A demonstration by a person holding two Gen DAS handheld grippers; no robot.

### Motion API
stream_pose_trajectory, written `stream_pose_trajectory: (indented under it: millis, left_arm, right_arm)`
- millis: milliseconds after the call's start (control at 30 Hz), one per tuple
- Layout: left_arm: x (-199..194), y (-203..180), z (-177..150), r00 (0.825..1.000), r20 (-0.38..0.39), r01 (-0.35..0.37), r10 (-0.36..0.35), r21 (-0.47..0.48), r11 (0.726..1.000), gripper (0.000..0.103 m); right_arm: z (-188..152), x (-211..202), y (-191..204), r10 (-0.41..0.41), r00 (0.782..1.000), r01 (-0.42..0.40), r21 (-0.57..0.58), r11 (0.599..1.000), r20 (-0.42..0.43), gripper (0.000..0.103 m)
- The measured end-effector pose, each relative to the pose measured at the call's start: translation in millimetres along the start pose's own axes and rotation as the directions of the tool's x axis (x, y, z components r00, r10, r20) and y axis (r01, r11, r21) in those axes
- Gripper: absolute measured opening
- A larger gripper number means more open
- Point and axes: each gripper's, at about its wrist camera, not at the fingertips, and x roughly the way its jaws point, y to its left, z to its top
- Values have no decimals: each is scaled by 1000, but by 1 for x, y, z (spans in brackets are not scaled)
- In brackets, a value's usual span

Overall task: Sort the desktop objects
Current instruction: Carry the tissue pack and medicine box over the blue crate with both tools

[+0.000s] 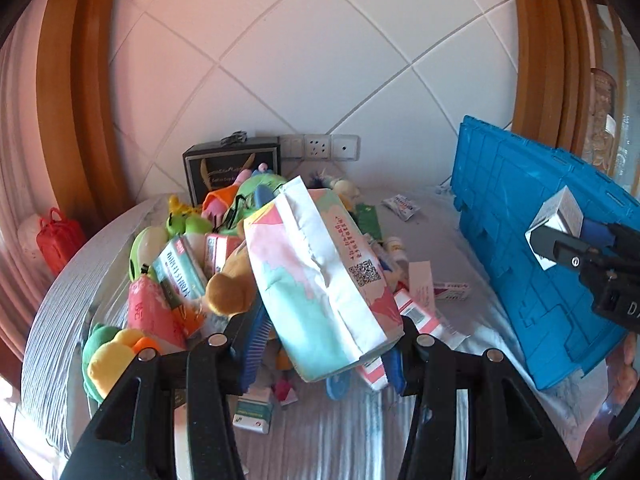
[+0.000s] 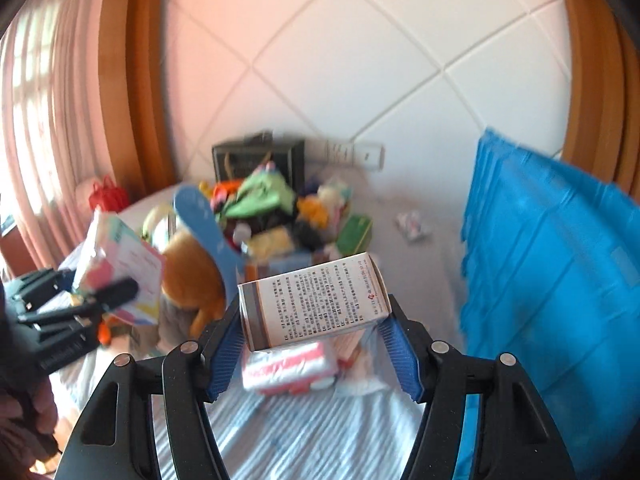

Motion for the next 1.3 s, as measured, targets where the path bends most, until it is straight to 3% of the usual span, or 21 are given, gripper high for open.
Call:
stream_pose_trajectory:
  millis: [167, 367, 567, 667, 833, 967, 1100, 1167, 1300]
  left_arm:
    - [-9, -41, 31, 995, 64, 74, -78, 64, 995, 48]
    - [-20, -104, 72, 973, 131, 174, -192, 140, 975, 48]
    - [-31, -180, 106, 941, 161, 261, -298, 217, 941, 48]
    - [-40, -216, 118, 921, 175, 302, -349, 248, 921, 48]
    - [-44, -274, 134, 904, 157, 340, -397, 297, 892, 48]
    - [-34, -320, 141, 903, 60, 386, -425, 318, 866, 48]
    - [-11, -365, 146, 896, -116, 442, -429, 329, 834, 48]
    - [6, -385, 147, 890, -195, 455, -412, 328, 828, 48]
    - [49, -416, 139, 871, -361, 448, -333, 304, 841, 48]
  right_arm:
    - [24, -41, -16, -49, 993, 47, 15, 999, 104, 65]
    - [49, -93, -63, -221, 959, 214, 57, 975, 180, 65]
    - [56, -118, -143, -411, 903, 399, 110, 910, 128, 65]
    - [48, -130, -183, -485, 870, 474, 120, 873, 87, 65]
    - [29, -143, -242, -577, 816, 572, 115, 812, 13, 65]
    - [10, -143, -283, -595, 803, 595, 134, 793, -45, 65]
    - [1, -139, -303, -606, 792, 610, 91, 787, -68, 65]
    - [-1, -136, -314, -590, 803, 596, 92, 798, -90, 65]
    - [0, -127, -334, -531, 834, 549, 119, 828, -151, 66]
